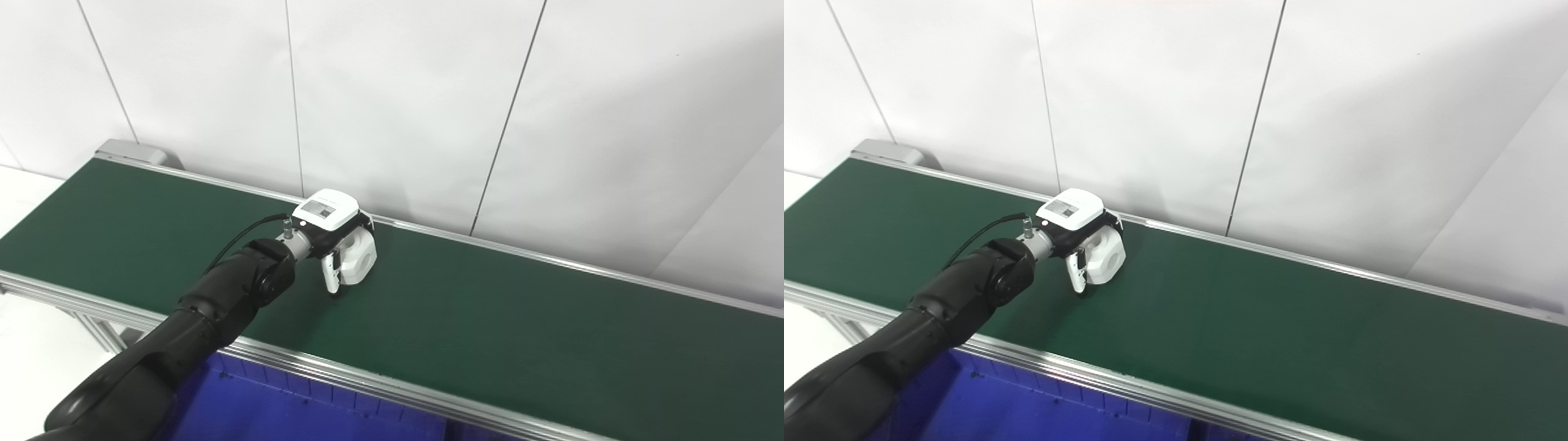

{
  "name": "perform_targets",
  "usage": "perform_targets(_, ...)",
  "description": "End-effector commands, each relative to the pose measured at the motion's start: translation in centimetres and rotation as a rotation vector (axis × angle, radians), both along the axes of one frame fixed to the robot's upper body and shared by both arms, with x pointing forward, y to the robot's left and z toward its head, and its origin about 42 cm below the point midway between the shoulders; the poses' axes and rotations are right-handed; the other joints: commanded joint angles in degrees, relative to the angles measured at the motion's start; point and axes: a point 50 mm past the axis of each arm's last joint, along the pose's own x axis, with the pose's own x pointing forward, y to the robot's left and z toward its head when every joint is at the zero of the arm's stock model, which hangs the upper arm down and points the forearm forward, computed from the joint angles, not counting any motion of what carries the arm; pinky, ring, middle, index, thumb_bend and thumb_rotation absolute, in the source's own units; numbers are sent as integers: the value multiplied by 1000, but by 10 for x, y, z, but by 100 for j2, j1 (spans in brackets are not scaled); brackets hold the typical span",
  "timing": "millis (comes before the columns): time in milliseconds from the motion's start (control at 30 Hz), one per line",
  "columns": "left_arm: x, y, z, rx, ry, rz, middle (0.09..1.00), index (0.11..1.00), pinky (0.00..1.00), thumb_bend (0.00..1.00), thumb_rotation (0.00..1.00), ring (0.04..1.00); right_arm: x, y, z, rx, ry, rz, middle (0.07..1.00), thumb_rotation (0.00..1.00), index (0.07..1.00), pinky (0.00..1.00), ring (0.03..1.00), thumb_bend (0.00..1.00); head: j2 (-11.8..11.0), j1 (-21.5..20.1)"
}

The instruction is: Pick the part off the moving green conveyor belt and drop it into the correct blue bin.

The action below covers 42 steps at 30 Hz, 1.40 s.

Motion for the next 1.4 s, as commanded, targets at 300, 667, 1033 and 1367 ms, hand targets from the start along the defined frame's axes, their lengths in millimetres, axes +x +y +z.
perform_targets(300, 6, -8, 29, -24, -44, -19, 525, 495, 397, 500, 0, 423, -1, 3, 11, 7, -78, 8, 960, 1000, 946, 901, 938, 1000, 48, -9)
perform_targets(667, -40, -23, 102, -126, -112, -192, 519, 491, 381, 501, 0, 423, 0, 7, 18, 14, -104, 13, 952, 1000, 950, 901, 927, 1000, 422, -27)
perform_targets(1033, -136, -10, 100, -261, -163, -278, 517, 512, 358, 499, 0, 411, 1, 6, 29, 21, -141, 15, 950, 998, 943, 901, 923, 995, 851, -131)
perform_targets(1367, -214, 1, 72, -361, -101, -216, 500, 520, 343, 499, 0, 407, -5, -4, 39, 17, -162, 14, 931, 975, 935, 894, 909, 966, 1216, -25)
